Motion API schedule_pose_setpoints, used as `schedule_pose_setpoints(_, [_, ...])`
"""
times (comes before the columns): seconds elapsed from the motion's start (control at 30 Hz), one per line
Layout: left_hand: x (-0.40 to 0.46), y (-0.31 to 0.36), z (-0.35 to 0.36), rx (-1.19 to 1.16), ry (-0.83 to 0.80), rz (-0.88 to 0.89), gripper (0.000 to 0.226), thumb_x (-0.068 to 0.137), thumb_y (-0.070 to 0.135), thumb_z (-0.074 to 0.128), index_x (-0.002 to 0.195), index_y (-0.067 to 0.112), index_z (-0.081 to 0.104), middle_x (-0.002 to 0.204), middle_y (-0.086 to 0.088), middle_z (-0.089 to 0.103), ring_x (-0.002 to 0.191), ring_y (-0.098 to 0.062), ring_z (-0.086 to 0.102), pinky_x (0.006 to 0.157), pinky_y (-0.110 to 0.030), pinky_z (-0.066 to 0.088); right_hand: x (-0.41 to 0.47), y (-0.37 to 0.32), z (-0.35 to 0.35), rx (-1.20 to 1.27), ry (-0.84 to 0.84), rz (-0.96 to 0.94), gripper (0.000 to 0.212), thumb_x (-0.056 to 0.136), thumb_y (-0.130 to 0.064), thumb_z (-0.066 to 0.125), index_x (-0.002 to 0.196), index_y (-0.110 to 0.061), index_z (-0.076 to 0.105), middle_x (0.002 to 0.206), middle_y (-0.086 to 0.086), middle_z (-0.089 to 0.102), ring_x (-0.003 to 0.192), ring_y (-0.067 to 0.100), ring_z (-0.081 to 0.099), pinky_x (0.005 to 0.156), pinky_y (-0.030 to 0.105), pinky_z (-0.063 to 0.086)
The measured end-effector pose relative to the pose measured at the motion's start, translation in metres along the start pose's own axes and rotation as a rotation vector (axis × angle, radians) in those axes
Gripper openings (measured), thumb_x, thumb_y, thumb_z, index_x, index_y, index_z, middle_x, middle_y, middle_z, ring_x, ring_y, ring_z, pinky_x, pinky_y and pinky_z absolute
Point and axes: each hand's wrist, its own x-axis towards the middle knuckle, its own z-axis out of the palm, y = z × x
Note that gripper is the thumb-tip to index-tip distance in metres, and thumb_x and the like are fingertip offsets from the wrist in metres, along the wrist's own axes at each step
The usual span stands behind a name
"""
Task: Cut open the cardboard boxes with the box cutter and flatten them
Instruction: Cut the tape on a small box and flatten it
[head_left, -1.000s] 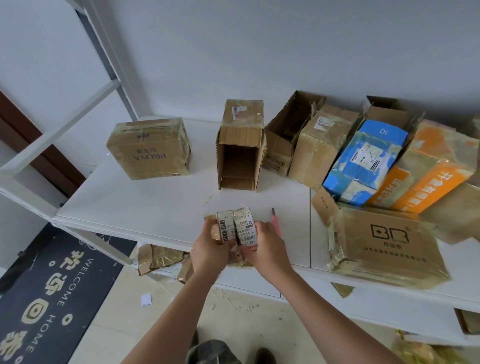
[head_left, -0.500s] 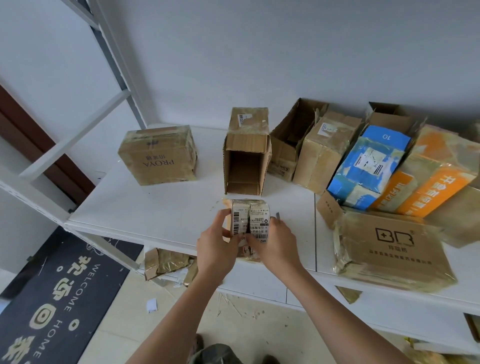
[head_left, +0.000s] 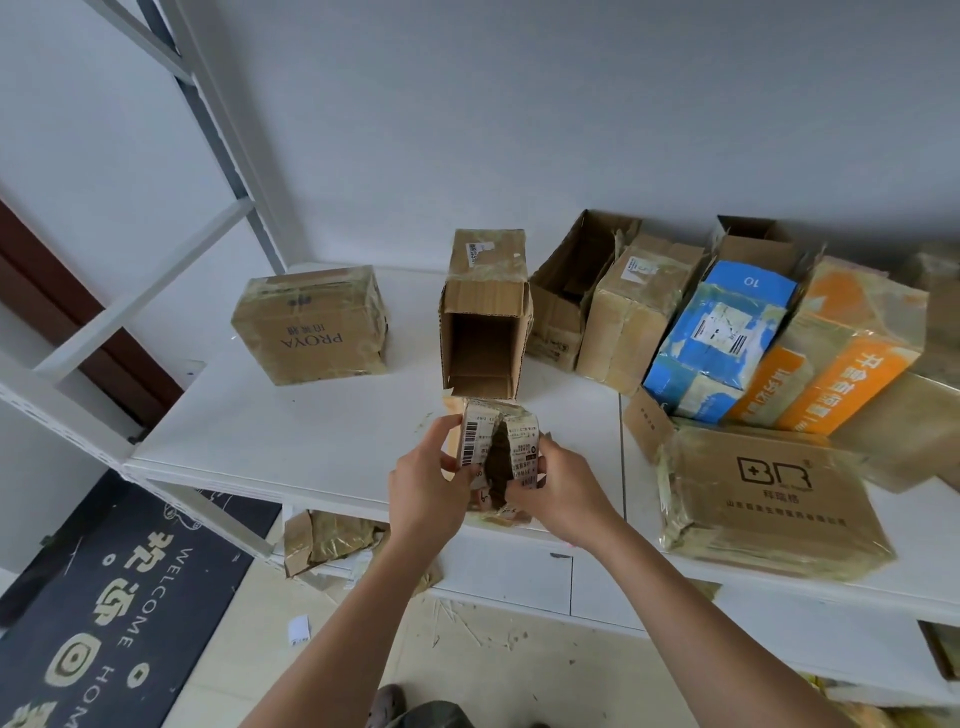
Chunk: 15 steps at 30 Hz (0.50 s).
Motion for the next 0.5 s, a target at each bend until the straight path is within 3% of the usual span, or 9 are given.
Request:
schedule_pose_setpoints(0.07, [0.000, 0.001, 0.001, -0.004, -0.019, -0.006, 0.060, 0.088, 0.015, 0.070, 0.129, 0.049, 0.044, 0.076, 0.020, 0.060, 0.078, -0.014, 0.064, 0.076, -0.042, 0.056, 0.000, 0.003, -0.002, 0.002, -0.028, 0.012, 0.041, 0.080, -0.016, 0.070, 0.109, -0.039, 0.050, 0.090, -0.029, 0.058, 0.111, 0.016, 0.061, 0.101, 0.032, 0.048])
schedule_pose_setpoints(0.1, [0.000, 0.001, 0.001, -0.006, -0.026, -0.007, 0.060, 0.088, 0.015, 0.070, 0.129, 0.050, 0.044, 0.077, 0.020, 0.060, 0.080, -0.015, 0.064, 0.078, -0.045, 0.057, 0.000, 0.003, -0.004, 0.015, -0.037, 0.018, 0.040, 0.080, -0.016, 0.070, 0.105, -0.041, 0.051, 0.090, -0.028, 0.059, 0.108, 0.013, 0.062, 0.094, 0.024, 0.051])
schedule_pose_setpoints(0.17, [0.001, 0.003, 0.002, -0.016, -0.027, -0.005, 0.059, 0.088, 0.016, 0.070, 0.129, 0.049, 0.045, 0.079, 0.018, 0.062, 0.078, -0.016, 0.065, 0.077, -0.045, 0.057, -0.002, 0.003, -0.008, 0.047, -0.054, 0.021, 0.040, 0.081, -0.015, 0.070, 0.101, -0.043, 0.051, 0.090, -0.026, 0.061, 0.090, 0.002, 0.064, 0.059, 0.006, 0.048])
schedule_pose_setpoints(0.23, [0.002, 0.002, 0.003, -0.025, -0.026, 0.000, 0.058, 0.088, 0.016, 0.071, 0.130, 0.046, 0.046, 0.079, 0.016, 0.062, 0.074, -0.014, 0.065, 0.072, -0.040, 0.058, -0.002, 0.004, -0.010, 0.062, -0.060, 0.020, 0.043, 0.082, -0.014, 0.070, 0.110, -0.040, 0.051, 0.094, -0.024, 0.060, 0.087, 0.003, 0.064, 0.048, 0.003, 0.042])
schedule_pose_setpoints(0.33, [0.003, 0.002, 0.006, -0.068, -0.030, -0.006, 0.061, 0.085, 0.016, 0.073, 0.131, 0.041, 0.041, 0.082, 0.012, 0.062, 0.073, -0.009, 0.062, 0.062, -0.030, 0.052, 0.000, 0.004, -0.007, 0.009, -0.015, 0.002, 0.055, 0.085, -0.019, 0.072, 0.135, -0.029, 0.048, 0.107, -0.016, 0.065, 0.111, 0.014, 0.063, 0.070, 0.005, 0.048])
schedule_pose_setpoints(0.4, [0.001, 0.002, 0.010, -0.055, -0.011, -0.012, 0.076, 0.079, 0.019, 0.078, 0.132, 0.040, 0.027, 0.104, 0.002, 0.056, 0.081, -0.012, 0.056, 0.061, -0.028, 0.047, 0.004, 0.003, -0.005, -0.170, -0.019, -0.031, 0.074, 0.088, -0.028, 0.071, 0.152, -0.023, 0.032, 0.125, -0.002, 0.065, 0.122, 0.020, 0.057, 0.092, 0.027, 0.054])
schedule_pose_setpoints(0.43, [0.000, 0.001, 0.012, 0.025, -0.001, 0.015, 0.087, 0.076, 0.023, 0.081, 0.135, 0.041, 0.020, 0.116, -0.001, 0.045, 0.089, -0.014, 0.050, 0.066, -0.028, 0.045, 0.006, 0.003, -0.004, -0.303, -0.027, -0.045, 0.080, 0.090, -0.031, 0.069, 0.155, -0.023, 0.024, 0.128, 0.003, 0.063, 0.123, 0.023, 0.056, 0.096, 0.036, 0.053])
schedule_pose_setpoints(0.5, [0.001, -0.003, 0.015, 0.175, -0.029, 0.123, 0.103, 0.073, 0.030, 0.083, 0.147, 0.043, 0.012, 0.133, 0.000, 0.025, 0.111, -0.017, 0.035, 0.082, -0.030, 0.046, 0.013, 0.004, -0.001, -0.514, -0.001, -0.076, 0.082, 0.091, -0.034, 0.066, 0.157, -0.024, 0.018, 0.124, 0.007, 0.064, 0.116, 0.026, 0.059, 0.091, 0.038, 0.054])
